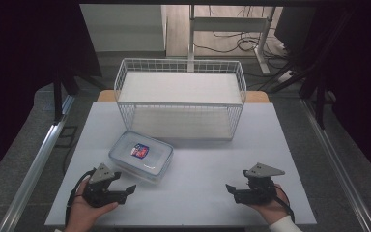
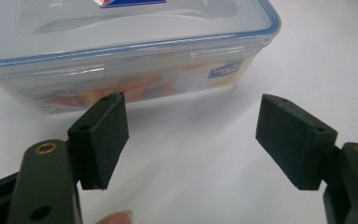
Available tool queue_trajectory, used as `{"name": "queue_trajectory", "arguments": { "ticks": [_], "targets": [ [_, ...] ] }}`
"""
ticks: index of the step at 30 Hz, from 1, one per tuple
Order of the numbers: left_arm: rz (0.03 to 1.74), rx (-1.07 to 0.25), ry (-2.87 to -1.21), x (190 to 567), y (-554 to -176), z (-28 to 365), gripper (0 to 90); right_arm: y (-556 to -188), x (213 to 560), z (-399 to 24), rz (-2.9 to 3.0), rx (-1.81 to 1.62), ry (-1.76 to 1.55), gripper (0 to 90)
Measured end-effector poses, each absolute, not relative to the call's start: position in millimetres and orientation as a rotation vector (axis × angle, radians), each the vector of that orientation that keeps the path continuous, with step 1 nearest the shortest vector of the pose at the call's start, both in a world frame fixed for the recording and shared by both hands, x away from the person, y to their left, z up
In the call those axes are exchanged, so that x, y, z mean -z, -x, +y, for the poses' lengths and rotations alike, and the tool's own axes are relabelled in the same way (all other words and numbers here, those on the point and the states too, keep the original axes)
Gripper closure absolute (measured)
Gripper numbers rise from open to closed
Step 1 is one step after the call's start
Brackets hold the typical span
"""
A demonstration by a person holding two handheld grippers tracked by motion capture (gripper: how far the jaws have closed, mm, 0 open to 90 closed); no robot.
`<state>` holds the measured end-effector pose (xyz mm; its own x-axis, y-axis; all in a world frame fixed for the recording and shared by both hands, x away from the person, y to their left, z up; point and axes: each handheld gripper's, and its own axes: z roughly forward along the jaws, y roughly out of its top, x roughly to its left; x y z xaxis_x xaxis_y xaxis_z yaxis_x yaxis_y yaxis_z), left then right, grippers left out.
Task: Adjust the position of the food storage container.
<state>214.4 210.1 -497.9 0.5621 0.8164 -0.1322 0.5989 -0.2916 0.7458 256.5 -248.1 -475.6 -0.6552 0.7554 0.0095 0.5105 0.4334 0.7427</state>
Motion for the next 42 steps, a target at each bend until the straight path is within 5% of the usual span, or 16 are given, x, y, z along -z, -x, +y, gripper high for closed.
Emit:
{"name": "queue_trajectory", "arguments": {
  "ticks": [21, 35, 42],
  "targets": [
    [1.158, -0.318, -1.915, 457, -238, 231, 25.8, -259, 476, -247, 2.376, -1.059, -1.077, 18.4],
    [1.243, -0.306, -1.864, 442, -285, 265, 34.5, -261, 479, -246, 2.388, -1.035, -1.078, 18.2],
    [1.279, -0.324, -1.926, 444, -315, 271, 46.9, -260, 480, -244, 2.399, -1.022, -1.076, 18.0]
  ]
}}
